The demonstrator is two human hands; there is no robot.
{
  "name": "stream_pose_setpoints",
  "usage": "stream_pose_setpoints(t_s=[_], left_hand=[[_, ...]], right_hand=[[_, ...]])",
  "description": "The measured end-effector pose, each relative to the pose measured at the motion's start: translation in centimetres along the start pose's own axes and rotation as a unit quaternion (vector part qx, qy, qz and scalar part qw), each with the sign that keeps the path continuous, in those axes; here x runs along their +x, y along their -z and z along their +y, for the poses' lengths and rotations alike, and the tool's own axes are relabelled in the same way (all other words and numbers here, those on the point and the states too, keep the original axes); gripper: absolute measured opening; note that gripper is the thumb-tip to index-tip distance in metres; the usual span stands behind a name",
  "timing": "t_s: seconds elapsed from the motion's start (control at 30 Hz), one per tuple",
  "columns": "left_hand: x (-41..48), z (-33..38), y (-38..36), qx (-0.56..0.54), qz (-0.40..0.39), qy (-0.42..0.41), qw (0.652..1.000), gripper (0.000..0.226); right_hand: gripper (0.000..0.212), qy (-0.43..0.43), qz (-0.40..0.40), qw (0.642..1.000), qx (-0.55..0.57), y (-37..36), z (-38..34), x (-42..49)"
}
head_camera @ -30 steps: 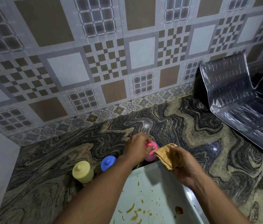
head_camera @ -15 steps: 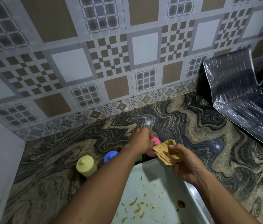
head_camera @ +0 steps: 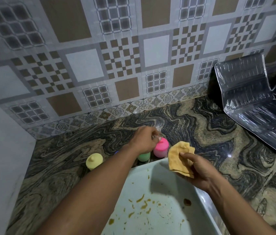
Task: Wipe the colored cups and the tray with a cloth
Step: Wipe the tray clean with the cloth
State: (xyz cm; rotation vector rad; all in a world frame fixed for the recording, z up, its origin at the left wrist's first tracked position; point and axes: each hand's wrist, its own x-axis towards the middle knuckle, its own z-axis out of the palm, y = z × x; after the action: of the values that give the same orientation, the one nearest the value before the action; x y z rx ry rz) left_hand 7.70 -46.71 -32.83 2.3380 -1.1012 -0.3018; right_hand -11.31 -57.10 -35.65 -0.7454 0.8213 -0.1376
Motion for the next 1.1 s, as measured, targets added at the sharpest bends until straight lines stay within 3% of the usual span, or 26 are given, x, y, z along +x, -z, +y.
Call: stream_pose_setpoints(t_s=[0.17,0.3,0.5,0.67,0.77,0.9,1.03,1.1], left_hand=[[-5.0,-1.6,2.2,-0.020,0.115,0.006,0.993,0.013],[-9.5,-5.3,3.4,0.004,0.137,0.074,0.988,0.031],[-16.1,-10.4,4.1,0.026,0.125,0.228,0.965,0.044],[-20.2,-13.7,3.4,0.001,0.068,0.356,0.932,0.039],[-22.1,-15.0,2.6,-0.040,0.022,0.387,0.921,0.049],[-23.1,-15.9,1.9,-0.118,0.041,0.406,0.905,0.037],[-22.8,-16.8,2.0,-0.188,0.055,0.437,0.878,0.040],[-22.9,-17.0,1.9,-0.201,0.052,0.442,0.873,0.037]], right_hand=[[0.022,-0.033,-0.037,0.998,-0.039,-1.3,1.7,-1.0],[0.018,-0.035,-0.052,0.979,-0.195,-2.1,3.1,-1.5],[0.013,0.038,-0.076,0.831,-0.550,-6.0,5.2,-1.6],[0.014,0.131,-0.134,0.643,-0.742,-11.5,6.6,-0.1],[0.017,0.165,-0.151,0.598,-0.770,-14.5,8.2,1.3],[0.026,0.266,-0.101,0.581,-0.762,-17.4,11.1,3.6],[0.023,0.319,-0.138,0.508,-0.788,-17.9,15.1,3.7],[0.032,0.349,-0.147,0.474,-0.795,-16.7,17.1,3.5]])
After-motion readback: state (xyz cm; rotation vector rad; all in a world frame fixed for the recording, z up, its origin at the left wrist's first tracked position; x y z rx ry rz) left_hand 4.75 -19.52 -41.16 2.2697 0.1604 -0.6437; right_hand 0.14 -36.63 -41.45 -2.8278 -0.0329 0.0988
